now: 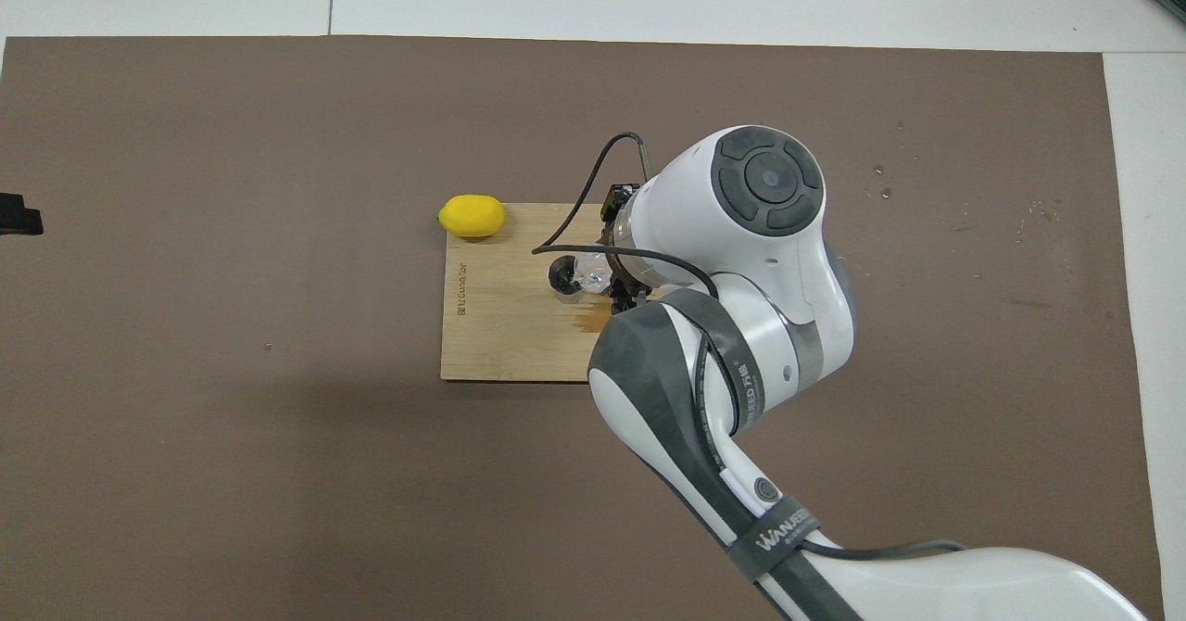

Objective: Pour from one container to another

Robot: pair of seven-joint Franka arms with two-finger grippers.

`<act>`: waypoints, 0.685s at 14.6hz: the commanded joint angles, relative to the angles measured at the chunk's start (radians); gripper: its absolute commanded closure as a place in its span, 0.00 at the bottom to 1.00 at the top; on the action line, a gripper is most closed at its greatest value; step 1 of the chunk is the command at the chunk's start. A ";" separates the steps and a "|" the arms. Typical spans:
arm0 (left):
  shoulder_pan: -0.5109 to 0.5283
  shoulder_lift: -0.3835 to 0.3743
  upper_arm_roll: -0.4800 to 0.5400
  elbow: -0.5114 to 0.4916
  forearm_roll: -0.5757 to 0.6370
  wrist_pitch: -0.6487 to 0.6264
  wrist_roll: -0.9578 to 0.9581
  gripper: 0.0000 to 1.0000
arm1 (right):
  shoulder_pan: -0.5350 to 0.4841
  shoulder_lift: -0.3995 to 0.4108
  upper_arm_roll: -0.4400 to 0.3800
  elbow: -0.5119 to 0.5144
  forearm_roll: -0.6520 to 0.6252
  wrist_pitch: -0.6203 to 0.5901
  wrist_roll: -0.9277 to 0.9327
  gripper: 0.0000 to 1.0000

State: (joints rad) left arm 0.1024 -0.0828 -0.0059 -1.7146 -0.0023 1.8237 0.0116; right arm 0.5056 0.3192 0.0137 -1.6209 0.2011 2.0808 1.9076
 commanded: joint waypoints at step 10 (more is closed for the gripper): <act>-0.020 0.146 0.018 0.214 0.005 -0.204 -0.016 0.00 | 0.007 0.018 -0.006 0.036 -0.031 -0.025 0.056 1.00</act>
State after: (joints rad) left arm 0.0990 0.0452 0.0000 -1.5349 -0.0022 1.6614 0.0089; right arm 0.5056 0.3221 0.0136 -1.6201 0.2011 2.0797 1.9255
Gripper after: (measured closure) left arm 0.000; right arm 0.489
